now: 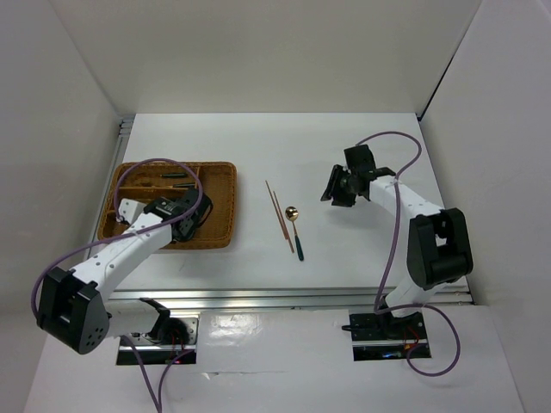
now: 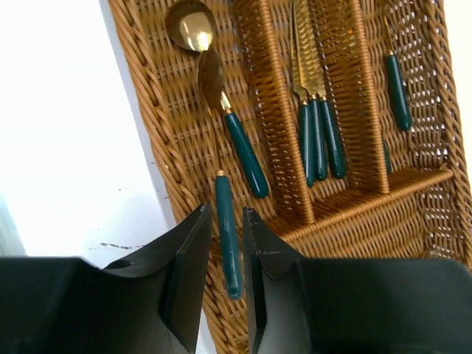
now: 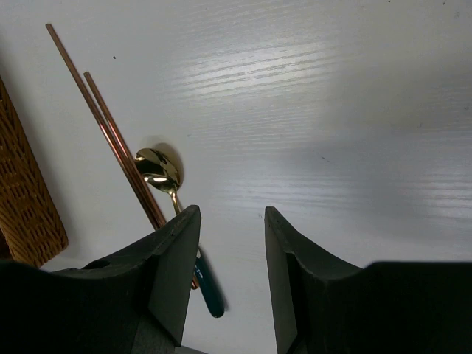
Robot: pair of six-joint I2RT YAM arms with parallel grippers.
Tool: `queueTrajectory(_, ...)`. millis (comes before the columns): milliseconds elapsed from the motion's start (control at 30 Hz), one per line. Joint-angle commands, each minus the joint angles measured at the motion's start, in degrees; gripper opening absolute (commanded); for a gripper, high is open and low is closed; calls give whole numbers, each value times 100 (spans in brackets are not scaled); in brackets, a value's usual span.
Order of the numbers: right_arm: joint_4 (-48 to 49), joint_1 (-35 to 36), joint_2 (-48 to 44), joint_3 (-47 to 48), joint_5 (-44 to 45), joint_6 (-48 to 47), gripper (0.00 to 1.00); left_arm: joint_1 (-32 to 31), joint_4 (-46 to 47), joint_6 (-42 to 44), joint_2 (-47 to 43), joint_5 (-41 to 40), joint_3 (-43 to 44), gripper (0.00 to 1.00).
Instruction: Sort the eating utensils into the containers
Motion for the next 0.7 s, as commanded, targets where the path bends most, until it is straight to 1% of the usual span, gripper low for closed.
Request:
queueTrajectory(0, 216, -40, 67, 299, -73, -66, 48, 80, -206, -1865, 6, -178, 107, 37)
queueTrajectory(200, 163, -40, 313, 484, -126, -118, 48, 378, 252, -1383, 59, -178, 114, 39)
queueTrajectory(333, 268, -40, 366, 485, -310, -119, 48, 431, 586, -785, 260, -178, 255, 49)
queueTrajectory(367, 269, -40, 427, 537, -311, -119, 48, 501, 647, -679, 261, -22, 351, 54)
queueTrajectory(433, 269, -40, 428, 537, -372, -119, 48, 502, 867, -267, 427, 164, 405, 55)
queueTrajectory(467, 269, -40, 497, 537, -372, -119, 48, 502, 955, -152, 428, 408, 457, 57)
queueTrajectory(500, 269, -40, 498, 590, -372, -119, 48, 502, 1069, 84, 480, 541, 458, 57)
queueTrajectory(533, 269, -40, 550, 590, -424, -119, 46, 502, 1401, 226, 480, 656, 345, 57)
queueTrajectory(567, 269, -40, 551, 590, -425, -119, 46, 502, 1526, 305, 480, 866, 291, 57)
queueTrajectory(633, 269, -40, 551, 590, -425, -119, 46, 554, 1850, 691, 480, 1017, 177, 57)
queueTrajectory(667, 269, -40, 551, 590, -477, -171, 46, 555, 2148, 867, 480, 1156, 115, 56)
